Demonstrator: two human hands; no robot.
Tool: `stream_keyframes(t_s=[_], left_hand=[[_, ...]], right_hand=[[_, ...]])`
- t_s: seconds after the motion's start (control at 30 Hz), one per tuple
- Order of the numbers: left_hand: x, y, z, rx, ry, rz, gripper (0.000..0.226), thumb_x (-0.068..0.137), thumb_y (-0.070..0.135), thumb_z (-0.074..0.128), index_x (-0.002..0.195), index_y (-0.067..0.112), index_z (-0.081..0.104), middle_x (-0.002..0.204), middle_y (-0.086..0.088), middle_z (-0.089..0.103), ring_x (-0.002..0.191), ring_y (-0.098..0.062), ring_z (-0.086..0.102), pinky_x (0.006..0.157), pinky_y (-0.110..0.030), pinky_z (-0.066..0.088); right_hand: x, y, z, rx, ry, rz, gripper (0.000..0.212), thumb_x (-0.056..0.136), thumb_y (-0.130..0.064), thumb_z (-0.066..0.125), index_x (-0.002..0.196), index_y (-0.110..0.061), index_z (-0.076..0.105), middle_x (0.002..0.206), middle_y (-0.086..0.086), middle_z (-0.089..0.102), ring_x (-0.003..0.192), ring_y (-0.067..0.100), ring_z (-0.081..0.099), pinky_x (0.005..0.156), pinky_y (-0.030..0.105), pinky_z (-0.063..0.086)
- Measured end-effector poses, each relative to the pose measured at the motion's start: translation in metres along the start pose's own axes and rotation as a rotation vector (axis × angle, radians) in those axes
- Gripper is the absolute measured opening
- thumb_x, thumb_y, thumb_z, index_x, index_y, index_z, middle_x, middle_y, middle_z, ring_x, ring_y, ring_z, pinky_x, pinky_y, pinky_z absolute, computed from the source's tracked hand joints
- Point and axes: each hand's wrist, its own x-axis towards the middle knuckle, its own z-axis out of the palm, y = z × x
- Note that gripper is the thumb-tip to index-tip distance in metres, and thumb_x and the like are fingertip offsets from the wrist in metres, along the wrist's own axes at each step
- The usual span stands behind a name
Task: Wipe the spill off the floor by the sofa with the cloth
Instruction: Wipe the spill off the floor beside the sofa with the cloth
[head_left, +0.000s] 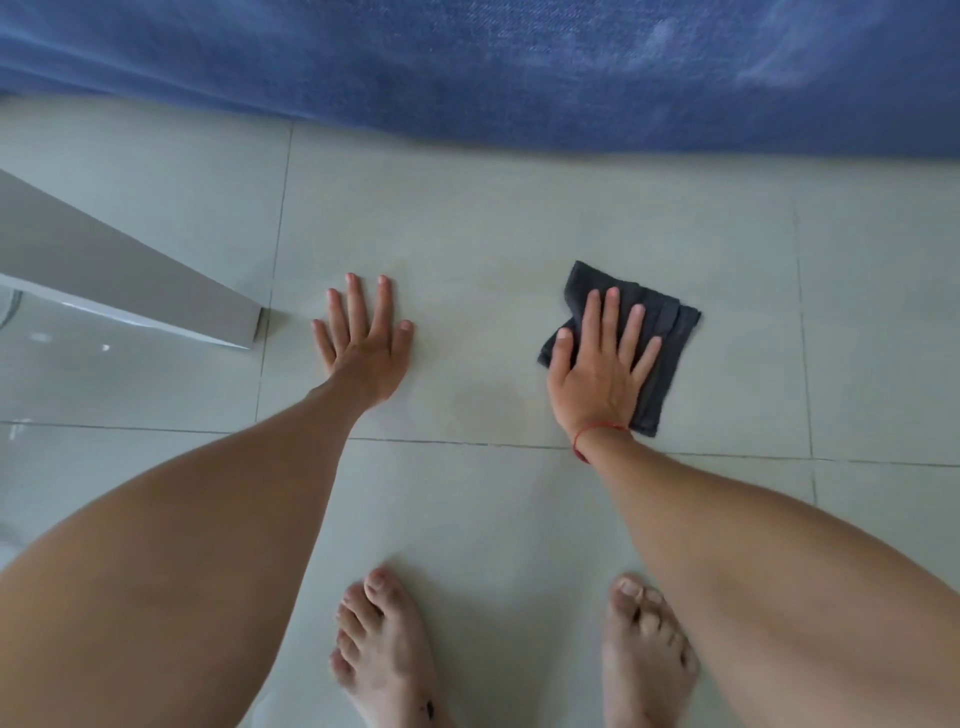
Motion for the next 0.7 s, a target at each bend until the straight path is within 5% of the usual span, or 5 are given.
stream_keyframes(t_s=[0.2,0.37,0.53,0.6,0.7], left_hand=[[0.000,0.003,-0.001,0.013,-0.013,-0.013,0.059,0.100,0.047,0.014,0.151,0.037,-0.014,0.159,0.002,-0.027,0.147,-0.022,-0.024,0.119,-0.045,-0.014],[0.001,0.001,-0.003,0.000,-0.022,-0.002,0.060,0.100,0.047,0.015,0.151,0.036,-0.013,0.159,0.001,-0.026,0.147,-0.022,-0.023,0.119,-0.045,-0.013],[0.004,-0.012,-0.002,-0.045,0.276,0.084,0.056,0.101,0.040,0.031,0.153,0.031,0.015,0.162,-0.012,0.003,0.149,-0.032,0.005,0.118,-0.048,0.009],[0.018,-0.017,-0.008,-0.058,0.367,0.016,0.057,0.100,0.038,0.032,0.154,0.029,0.015,0.162,-0.015,0.001,0.149,-0.033,0.004,0.118,-0.048,0.008],[0.042,-0.027,-0.018,-0.068,0.262,-0.070,0.058,0.101,0.039,0.026,0.154,0.030,0.004,0.162,-0.010,-0.009,0.150,-0.028,-0.006,0.120,-0.044,-0.001]], right_hand=[[-0.061,-0.073,0.015,0.068,-0.045,-0.311,0.056,0.092,-0.040,0.039,0.144,-0.021,0.040,0.153,-0.001,0.037,0.143,0.028,0.030,0.115,0.054,0.012],[-0.063,-0.013,0.007,0.001,-0.159,-0.728,0.052,0.095,-0.042,0.041,0.144,-0.025,0.041,0.153,-0.006,0.036,0.144,0.021,0.030,0.117,0.045,0.017],[0.016,0.030,-0.007,-0.069,-0.069,-0.376,0.056,0.095,-0.046,0.027,0.148,-0.028,0.031,0.158,-0.008,0.026,0.147,0.019,0.021,0.118,0.045,0.009],[0.034,0.012,-0.005,-0.057,-0.034,-0.206,0.057,0.096,-0.046,0.024,0.150,-0.029,0.024,0.160,-0.008,0.019,0.148,0.020,0.014,0.118,0.048,0.006],[0.055,-0.025,-0.001,-0.037,-0.007,-0.067,0.058,0.097,-0.045,0.025,0.152,-0.028,0.019,0.161,-0.005,0.013,0.149,0.024,0.007,0.117,0.055,0.002]])
